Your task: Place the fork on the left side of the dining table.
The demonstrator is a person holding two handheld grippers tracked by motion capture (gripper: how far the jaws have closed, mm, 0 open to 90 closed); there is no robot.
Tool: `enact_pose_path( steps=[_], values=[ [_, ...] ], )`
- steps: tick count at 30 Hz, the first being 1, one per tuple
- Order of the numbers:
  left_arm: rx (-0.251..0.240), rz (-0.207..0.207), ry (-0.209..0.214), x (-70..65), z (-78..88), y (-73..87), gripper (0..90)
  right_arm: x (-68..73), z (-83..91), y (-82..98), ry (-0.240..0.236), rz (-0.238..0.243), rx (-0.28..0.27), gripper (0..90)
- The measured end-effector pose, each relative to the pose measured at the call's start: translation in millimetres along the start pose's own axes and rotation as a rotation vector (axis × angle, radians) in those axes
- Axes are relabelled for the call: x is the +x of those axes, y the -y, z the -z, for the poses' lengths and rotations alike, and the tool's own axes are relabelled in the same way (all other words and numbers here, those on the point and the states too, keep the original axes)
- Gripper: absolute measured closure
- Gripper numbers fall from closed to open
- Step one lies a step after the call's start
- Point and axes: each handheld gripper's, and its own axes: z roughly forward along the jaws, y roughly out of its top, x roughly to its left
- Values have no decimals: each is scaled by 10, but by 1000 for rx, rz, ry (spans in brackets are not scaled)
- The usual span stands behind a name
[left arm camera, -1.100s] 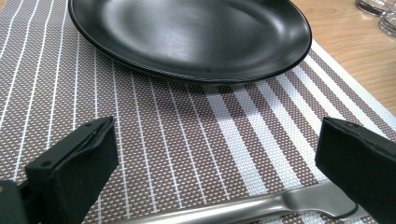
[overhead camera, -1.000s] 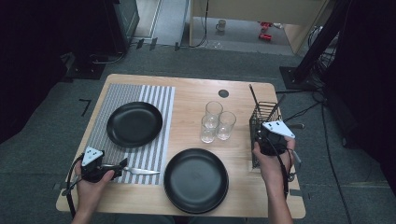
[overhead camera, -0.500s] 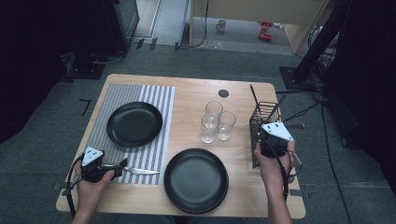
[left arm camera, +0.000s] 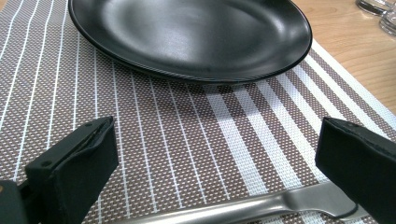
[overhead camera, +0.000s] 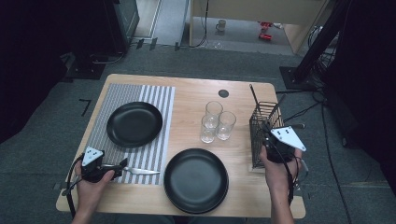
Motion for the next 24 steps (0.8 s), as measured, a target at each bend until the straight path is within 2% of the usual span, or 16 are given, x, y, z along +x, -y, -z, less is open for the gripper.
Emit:
enact_pose_path(
  steps=[8, 17, 24],
  values=[
    [1, -1, -1, -3, -2, 0, 0, -13, 74, 166, -30, -8, 5, 880],
    [-1, 0, 0, -2, -1, 0, 0, 26, 116, 214, -67, -20, 10, 858],
    [-3, 1, 2, 0, 2, 0, 0, 67, 93, 229, -50, -12, 28, 863]
  ],
)
